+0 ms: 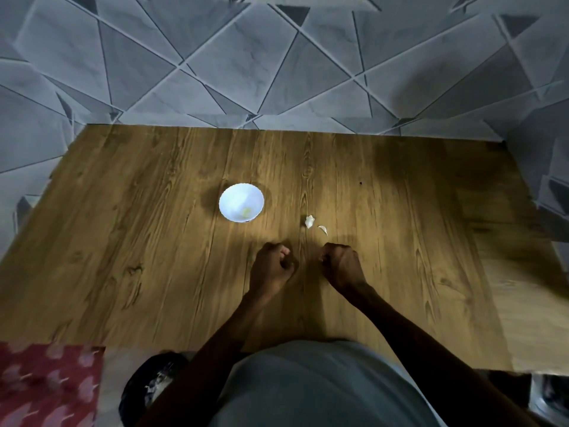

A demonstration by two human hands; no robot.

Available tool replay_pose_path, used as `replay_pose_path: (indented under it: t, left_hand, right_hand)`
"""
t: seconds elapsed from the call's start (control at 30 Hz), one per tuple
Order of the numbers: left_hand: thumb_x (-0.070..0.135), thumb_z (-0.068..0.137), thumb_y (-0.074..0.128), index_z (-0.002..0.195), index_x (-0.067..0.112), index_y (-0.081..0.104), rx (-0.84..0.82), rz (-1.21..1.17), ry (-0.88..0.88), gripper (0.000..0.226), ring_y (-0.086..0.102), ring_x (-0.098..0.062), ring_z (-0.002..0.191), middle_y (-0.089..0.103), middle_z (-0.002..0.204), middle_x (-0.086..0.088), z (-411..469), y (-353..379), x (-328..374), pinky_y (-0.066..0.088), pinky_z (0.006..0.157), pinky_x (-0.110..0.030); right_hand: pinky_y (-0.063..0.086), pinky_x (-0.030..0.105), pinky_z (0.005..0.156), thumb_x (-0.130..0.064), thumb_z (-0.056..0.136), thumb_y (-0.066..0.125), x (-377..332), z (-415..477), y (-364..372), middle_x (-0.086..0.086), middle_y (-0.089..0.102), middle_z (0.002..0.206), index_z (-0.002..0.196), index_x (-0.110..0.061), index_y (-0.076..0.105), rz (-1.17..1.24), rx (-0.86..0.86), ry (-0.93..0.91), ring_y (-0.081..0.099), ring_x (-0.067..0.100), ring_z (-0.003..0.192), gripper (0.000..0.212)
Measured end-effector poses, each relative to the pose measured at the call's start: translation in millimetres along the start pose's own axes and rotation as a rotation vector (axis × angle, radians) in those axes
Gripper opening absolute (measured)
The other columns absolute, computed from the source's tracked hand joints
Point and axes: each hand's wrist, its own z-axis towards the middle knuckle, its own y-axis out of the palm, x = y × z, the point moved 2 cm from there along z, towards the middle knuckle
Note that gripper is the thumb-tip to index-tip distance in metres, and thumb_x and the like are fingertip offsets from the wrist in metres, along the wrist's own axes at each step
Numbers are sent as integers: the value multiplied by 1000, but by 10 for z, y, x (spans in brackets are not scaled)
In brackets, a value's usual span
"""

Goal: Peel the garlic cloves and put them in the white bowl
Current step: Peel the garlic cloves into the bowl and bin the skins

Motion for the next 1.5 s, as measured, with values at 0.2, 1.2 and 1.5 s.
replay_pose_path:
  t: [0.2,1.2,1.5]
  left_hand:
    - [21,80,70,111,23,64,21,63,65,31,61,-17,97,63,106,0,-91,7,-54,54,79,-36]
    - [13,88,70,95,12,75,-286,-614,-22,8,68,-17,69,75,84,-5,-169,-193,249,54,74,-31]
    - [5,88,67,95,-2,72,-407,-1041,-368,11,64,-11,68,70,77,-9,-261,-314,387,53,64,-15]
  right_hand:
    - [48,22,71,-16,100,48,-112,-3,-2,7,66,101,113,-9,60,-223,-46,-63,63,17,84,19]
    - [58,22,59,3,85,70,-248,-194,-220,2,72,73,85,-6,72,732,-3,131,71,11,64,9]
    - [53,17,59,5,82,71,-374,-224,-354,-14,67,70,82,-11,73,453,111,-219,66,4,65,16]
